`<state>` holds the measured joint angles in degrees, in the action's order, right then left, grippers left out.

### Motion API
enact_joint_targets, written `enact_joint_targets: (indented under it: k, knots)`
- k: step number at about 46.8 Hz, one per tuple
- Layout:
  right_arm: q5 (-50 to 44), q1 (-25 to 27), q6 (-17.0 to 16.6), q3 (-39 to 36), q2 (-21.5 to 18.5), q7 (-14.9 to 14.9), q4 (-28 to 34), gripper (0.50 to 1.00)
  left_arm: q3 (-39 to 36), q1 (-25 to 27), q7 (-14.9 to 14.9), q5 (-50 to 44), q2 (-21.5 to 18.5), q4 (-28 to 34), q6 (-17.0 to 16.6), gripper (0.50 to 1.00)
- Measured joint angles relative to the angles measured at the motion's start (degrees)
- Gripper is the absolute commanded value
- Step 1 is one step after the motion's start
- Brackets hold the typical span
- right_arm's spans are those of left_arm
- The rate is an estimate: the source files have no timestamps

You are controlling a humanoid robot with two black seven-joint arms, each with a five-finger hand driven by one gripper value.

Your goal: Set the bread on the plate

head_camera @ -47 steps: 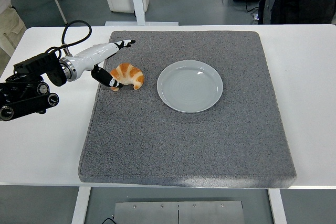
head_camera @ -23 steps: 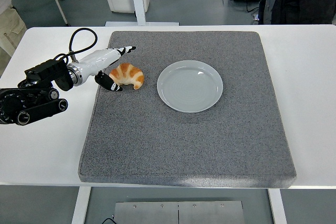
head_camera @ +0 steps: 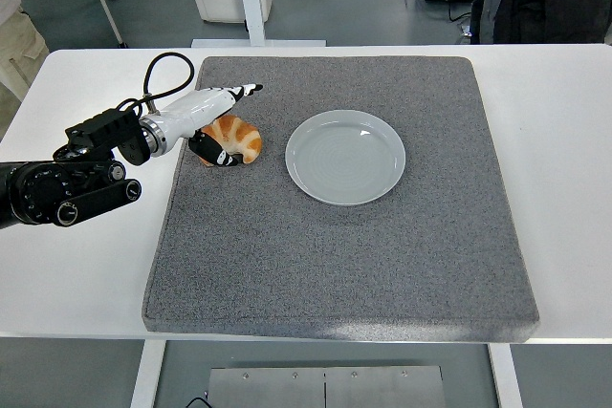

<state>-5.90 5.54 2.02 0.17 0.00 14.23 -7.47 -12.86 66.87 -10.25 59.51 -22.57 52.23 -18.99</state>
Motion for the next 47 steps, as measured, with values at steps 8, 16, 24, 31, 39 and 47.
enact_joint_targets:
  k: [8, 16, 24, 31, 39, 47]
  knots:
    - [0.01, 0.00, 0.00, 0.00, 0.00, 0.00, 0.00, 1.000, 0.04, -0.63, -0.47, -0.27, 0.82, -1.00, 0.05, 0.968]
    - [0.01, -0.01, 0.00, 0.00, 0.00, 0.00, 0.00, 1.000, 0.10, -0.91, -0.46, -0.28, 1.65, -2.01, -1.49, 0.942]
    - [0.01, -0.01, 0.00, 0.00, 0.00, 0.00, 0.00, 1.000, 0.04, -1.13, -0.46, -0.28, 1.83, -2.06, -2.09, 0.916]
    - [0.01, -0.01, 0.00, 0.00, 0.00, 0.00, 0.00, 1.000, 0.06, -1.14, -0.46, -0.28, 1.83, -2.06, -2.98, 0.902]
    - [0.01, 0.00, 0.00, 0.00, 0.00, 0.00, 0.00, 1.000, 0.05, -1.36, -0.47, -0.28, 1.83, -2.06, -4.07, 0.901]
    - [0.01, 0.00, 0.00, 0.00, 0.00, 0.00, 0.00, 1.000, 0.03, -2.10, -0.47, -0.33, 1.83, -2.06, -4.23, 0.877]
